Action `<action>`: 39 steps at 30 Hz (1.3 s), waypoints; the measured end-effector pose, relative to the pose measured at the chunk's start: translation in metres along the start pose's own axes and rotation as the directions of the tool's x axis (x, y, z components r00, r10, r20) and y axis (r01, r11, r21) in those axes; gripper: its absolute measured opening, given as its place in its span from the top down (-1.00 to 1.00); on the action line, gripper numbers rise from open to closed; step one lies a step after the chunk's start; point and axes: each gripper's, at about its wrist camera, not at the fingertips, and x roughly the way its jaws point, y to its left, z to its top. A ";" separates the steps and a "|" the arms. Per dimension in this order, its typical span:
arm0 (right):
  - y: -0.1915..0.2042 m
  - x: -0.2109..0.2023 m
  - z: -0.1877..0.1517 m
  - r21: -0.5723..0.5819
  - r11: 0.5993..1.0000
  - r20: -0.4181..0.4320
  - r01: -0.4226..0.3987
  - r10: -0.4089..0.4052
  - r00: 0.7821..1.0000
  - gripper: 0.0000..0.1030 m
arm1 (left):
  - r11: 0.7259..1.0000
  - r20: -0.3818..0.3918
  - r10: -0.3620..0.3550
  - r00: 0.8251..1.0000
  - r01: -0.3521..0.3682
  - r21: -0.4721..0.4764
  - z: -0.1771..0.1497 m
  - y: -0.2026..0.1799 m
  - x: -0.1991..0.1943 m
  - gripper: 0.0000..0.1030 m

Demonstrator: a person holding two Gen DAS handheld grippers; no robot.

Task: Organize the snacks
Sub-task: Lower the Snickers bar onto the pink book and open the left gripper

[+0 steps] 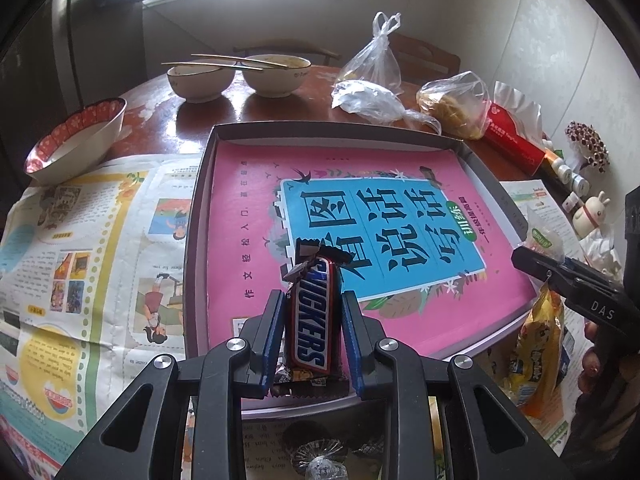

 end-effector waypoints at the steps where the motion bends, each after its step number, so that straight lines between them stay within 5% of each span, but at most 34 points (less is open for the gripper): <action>1: 0.000 0.000 0.000 0.001 1.000 -0.001 -0.001 0.001 1.000 0.10 | 1.000 -0.001 0.001 1.000 -0.001 0.001 0.000 0.000 0.000 0.44; 16: 0.001 -0.005 -0.001 -0.001 1.000 0.018 0.001 -0.001 1.000 0.04 | 1.000 0.016 0.023 1.000 -0.024 0.010 -0.003 -0.003 -0.006 0.42; 24: 0.002 -0.014 -0.001 -0.007 1.000 0.047 0.001 -0.001 0.999 -0.03 | 0.999 0.043 0.044 0.998 -0.045 0.021 -0.005 -0.004 -0.016 0.14; 39: 0.009 -0.033 -0.001 -0.027 1.000 0.102 0.001 0.002 0.995 -0.13 | 0.998 0.082 0.055 0.995 -0.057 0.024 -0.006 -0.010 -0.036 -0.10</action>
